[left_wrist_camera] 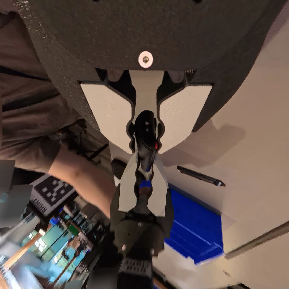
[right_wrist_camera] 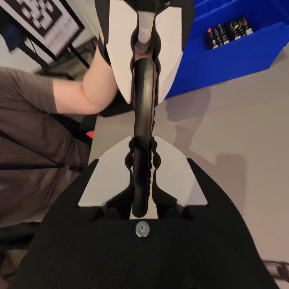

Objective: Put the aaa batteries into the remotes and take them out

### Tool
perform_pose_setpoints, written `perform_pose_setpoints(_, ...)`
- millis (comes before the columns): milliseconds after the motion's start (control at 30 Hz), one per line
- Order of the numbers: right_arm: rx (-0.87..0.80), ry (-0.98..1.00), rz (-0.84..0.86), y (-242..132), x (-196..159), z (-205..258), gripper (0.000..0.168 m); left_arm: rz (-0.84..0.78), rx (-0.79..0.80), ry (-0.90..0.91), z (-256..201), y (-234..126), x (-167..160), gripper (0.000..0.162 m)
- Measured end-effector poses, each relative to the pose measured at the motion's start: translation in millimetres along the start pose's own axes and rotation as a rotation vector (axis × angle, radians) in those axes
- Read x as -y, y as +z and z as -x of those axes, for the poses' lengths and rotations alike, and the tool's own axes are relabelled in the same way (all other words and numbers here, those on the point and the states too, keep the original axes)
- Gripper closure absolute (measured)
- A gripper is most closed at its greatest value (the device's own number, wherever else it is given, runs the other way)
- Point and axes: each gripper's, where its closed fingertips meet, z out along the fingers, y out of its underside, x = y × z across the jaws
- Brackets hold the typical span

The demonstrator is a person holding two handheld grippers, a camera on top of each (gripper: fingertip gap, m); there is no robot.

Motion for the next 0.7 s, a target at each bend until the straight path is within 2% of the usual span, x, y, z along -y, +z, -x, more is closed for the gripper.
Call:
perform_pose_setpoints(100,0.02,0.101,-0.099,-1.0,0.5,-14.1,0.146,-0.105,0.069,-0.006,11.6,-30.0,12.9,0.137)
perform_pose_setpoints(233,-0.053,0.352,-0.089,8.5,-29.9,-63.1,0.147,-0.397,0.147,0.05,-11.4,-125.5,37.6,0.139)
perform_pose_setpoints(367,-0.052,0.606,-0.103,25.8,-51.7,-99.0,0.146,-0.454,0.498,0.189,-32.3,-202.8,18.3,0.133)
perform_pose_setpoints(533,-0.159,0.707,-0.064,37.6,-72.3,-137.3,0.146,-0.466,0.589,0.227,-61.0,-233.5,-2.4,0.131)
perform_pose_setpoints(700,-0.248,0.703,-0.047,38.7,-79.8,-156.7,0.144,-0.406,0.673,0.191,-47.0,-236.7,-10.1,0.131)
